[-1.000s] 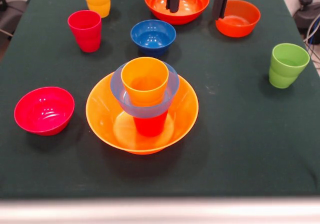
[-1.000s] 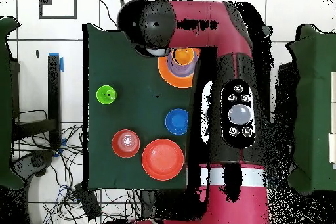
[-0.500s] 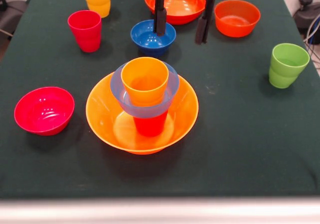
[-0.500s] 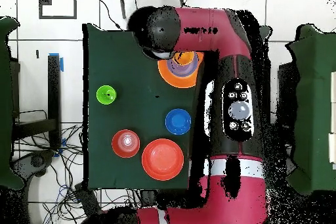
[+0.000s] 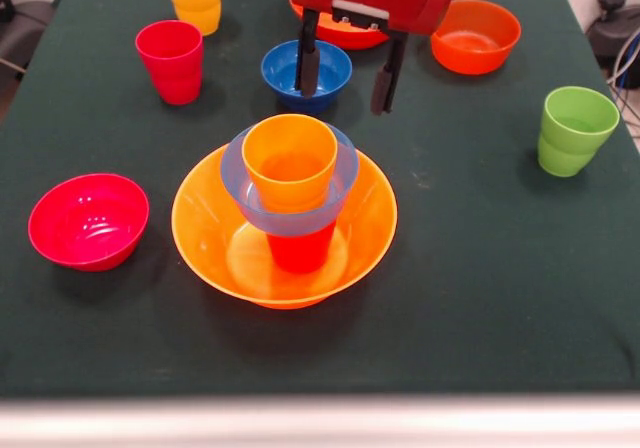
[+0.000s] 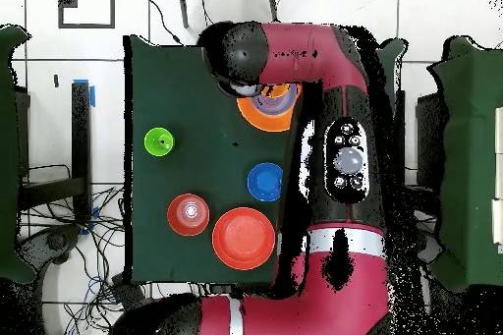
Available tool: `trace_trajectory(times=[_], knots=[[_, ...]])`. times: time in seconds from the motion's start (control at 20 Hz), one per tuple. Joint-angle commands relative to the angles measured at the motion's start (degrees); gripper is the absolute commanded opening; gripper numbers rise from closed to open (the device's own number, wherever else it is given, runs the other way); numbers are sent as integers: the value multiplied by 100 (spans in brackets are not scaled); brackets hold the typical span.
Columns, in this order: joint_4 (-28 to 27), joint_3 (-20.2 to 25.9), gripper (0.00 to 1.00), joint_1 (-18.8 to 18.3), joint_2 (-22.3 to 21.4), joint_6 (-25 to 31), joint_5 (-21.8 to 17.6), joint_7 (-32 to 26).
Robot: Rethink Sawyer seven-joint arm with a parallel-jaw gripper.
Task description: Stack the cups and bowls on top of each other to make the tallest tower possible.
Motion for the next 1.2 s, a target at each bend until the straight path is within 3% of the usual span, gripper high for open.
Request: trace_trajectory(times=[0.05,1.2], knots=[[615,-219,100,292,42,251,-13,701],[849,-786,100,659,-18,372,476,832]])
